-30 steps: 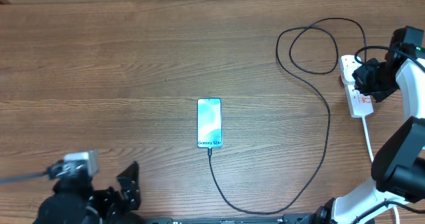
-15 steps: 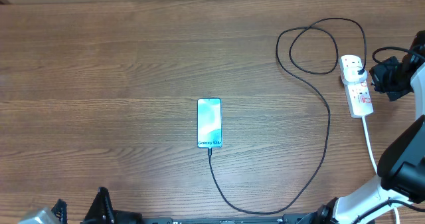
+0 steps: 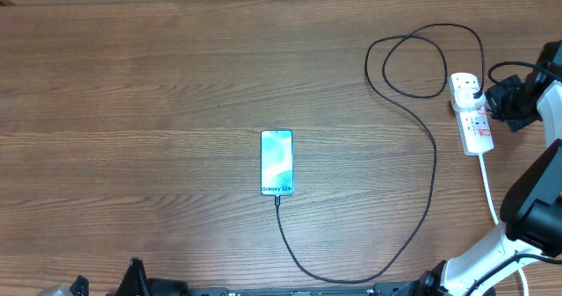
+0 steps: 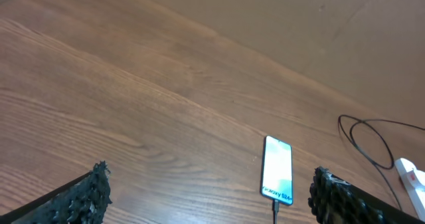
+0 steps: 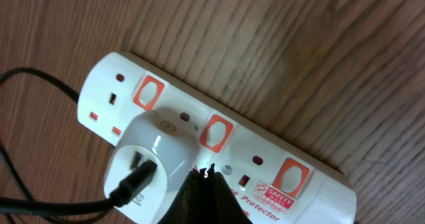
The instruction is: Plug charger to phone and switch on socket
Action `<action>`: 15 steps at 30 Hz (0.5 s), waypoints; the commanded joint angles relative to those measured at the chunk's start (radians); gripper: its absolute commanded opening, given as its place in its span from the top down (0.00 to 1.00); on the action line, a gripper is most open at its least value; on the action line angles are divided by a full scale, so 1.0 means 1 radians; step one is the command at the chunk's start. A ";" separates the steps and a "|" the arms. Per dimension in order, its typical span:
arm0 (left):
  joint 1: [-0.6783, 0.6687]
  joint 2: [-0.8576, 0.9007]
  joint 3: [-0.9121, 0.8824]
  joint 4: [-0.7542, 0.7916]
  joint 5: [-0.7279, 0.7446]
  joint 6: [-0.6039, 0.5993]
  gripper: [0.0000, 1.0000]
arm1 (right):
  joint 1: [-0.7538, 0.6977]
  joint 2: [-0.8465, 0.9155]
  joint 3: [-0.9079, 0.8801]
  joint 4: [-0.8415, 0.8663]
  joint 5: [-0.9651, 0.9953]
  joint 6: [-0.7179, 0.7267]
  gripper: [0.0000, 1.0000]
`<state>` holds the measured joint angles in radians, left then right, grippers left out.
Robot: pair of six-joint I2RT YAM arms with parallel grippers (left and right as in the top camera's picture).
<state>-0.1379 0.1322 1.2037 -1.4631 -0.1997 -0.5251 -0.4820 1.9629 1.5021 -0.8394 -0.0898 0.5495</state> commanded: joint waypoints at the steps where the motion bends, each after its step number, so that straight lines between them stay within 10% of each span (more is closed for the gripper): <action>1: 0.028 -0.059 0.003 -0.020 -0.013 -0.014 0.00 | 0.002 0.016 0.030 0.013 0.002 0.000 0.96; 15: 0.098 -0.128 0.016 -0.104 -0.013 -0.026 0.00 | 0.003 0.050 0.030 0.038 -0.018 0.000 0.96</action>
<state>-0.0448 0.0105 1.2110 -1.5684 -0.1997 -0.5266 -0.4816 2.0075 1.5040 -0.8059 -0.1001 0.5499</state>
